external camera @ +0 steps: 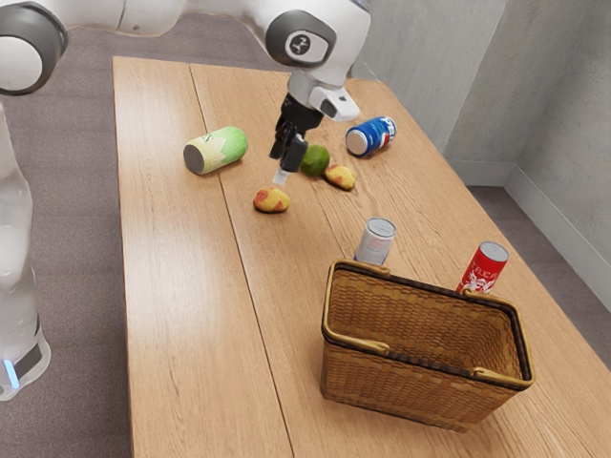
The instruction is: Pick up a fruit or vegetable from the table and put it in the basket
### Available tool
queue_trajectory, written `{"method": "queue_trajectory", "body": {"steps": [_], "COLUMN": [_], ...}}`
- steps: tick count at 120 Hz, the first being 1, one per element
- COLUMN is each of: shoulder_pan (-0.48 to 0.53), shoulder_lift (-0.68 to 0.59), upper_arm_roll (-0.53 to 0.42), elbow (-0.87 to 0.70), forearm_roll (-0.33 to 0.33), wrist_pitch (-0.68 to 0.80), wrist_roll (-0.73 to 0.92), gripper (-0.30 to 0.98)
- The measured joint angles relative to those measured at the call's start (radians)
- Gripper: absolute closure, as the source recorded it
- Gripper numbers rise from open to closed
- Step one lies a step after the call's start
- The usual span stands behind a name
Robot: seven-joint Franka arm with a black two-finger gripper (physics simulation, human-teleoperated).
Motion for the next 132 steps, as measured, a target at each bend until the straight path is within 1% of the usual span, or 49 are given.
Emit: {"method": "queue_trajectory", "body": {"steps": [14, 27, 50, 62, 79, 103, 132], "shoulder_pan": [0.010, 0.010, 0.009, 0.011, 0.045, 0.049, 0.030], "shoulder_lift": [-0.015, -0.005, -0.001, 0.000, 0.062, 0.081, 0.070], "upper_arm_roll": [0.041, 0.050, 0.063, 0.067, 0.073, 0.073, 0.089], "elbow": [-0.086, -0.115, -0.215, -0.229, -0.218, -0.213, -0.233], "forearm_roll": [0.018, 0.035, 0.033, 0.031, 0.023, 0.012, 0.003], "wrist_pitch": [0.096, 0.188, 0.315, 0.363, 0.439, 0.499, 0.517], "wrist_roll": [0.020, 0.044, 0.076, 0.090, 0.106, 0.123, 0.137], "gripper": [0.00, 0.00, 0.00, 0.00, 0.00, 0.00, 0.00]}}
